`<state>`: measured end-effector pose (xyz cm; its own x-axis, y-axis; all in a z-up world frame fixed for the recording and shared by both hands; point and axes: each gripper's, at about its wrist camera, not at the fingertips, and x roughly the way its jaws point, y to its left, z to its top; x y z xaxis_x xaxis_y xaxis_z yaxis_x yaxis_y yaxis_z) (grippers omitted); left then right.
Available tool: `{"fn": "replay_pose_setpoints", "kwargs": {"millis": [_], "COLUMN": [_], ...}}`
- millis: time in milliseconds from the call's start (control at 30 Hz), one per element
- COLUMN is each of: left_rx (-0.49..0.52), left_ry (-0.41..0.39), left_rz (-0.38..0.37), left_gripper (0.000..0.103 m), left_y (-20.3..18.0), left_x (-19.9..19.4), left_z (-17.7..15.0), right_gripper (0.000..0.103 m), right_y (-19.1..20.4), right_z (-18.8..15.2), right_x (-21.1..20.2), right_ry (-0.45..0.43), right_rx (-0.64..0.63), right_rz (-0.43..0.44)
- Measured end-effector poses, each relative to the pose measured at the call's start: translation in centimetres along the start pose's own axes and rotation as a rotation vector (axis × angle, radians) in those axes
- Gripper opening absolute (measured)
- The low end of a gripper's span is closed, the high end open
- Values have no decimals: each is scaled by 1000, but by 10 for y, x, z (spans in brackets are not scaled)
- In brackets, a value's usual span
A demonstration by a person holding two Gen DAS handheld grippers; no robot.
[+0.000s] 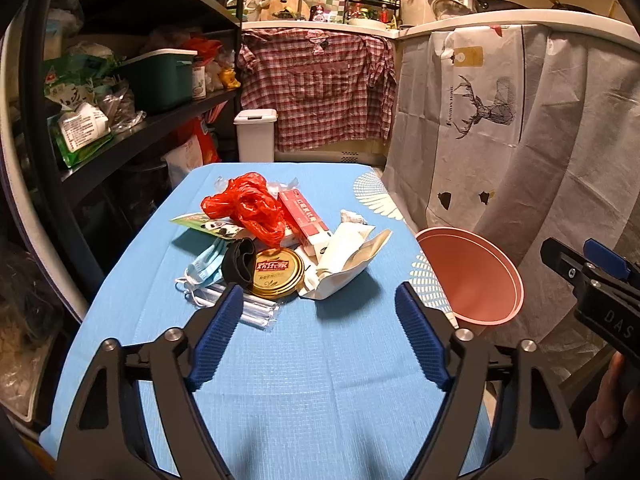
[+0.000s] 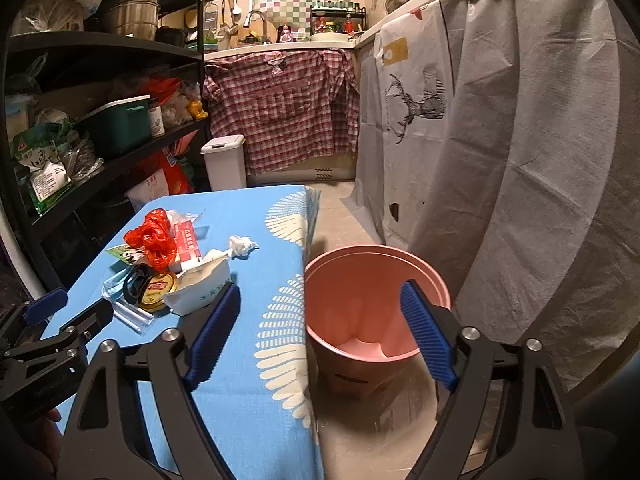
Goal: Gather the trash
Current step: 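Grasp the blue face mask with the left tool while the right tool grasps white tissue paper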
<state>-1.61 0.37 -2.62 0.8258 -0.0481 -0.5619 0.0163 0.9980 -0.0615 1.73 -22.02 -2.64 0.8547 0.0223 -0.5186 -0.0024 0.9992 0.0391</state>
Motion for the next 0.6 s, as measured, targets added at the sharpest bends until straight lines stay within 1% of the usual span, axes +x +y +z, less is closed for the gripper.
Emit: {"fn": "replay_pose_setpoints", "kwargs": {"millis": [33, 100, 167, 233, 267, 300, 367, 500, 600], "left_rx": [-4, -12, -29, -48, -57, -68, -91, -133, -145], "left_ry": [0, 2, 11, 13, 12, 14, 19, 22, 22], "left_rz": [6, 15, 35, 65, 76, 86, 106, 144, 171], "left_gripper": [71, 68, 56, 54, 52, 50, 45, 45, 43], "left_y": [1, 7, 14, 24, 29, 34, 47, 73, 89], "left_x": [2, 6, 12, 18, 21, 24, 31, 46, 59], "left_z": [1, 2, 4, 6, 8, 9, 11, 14, 16], "right_gripper": [75, 71, 67, 59, 56, 48, 41, 40, 41], "right_y": [3, 7, 13, 20, 24, 29, 38, 54, 68], "right_z": [1, 3, 6, 8, 10, 11, 12, 14, 12], "right_x": [2, 7, 14, 23, 28, 34, 48, 76, 104], "right_ry": [2, 3, 9, 22, 29, 40, 65, 104, 152], "right_rx": [-2, -4, -2, 4, 3, 3, 15, 44, 74], "right_rz": [13, 44, 73, 112, 127, 145, 176, 225, 260]}}
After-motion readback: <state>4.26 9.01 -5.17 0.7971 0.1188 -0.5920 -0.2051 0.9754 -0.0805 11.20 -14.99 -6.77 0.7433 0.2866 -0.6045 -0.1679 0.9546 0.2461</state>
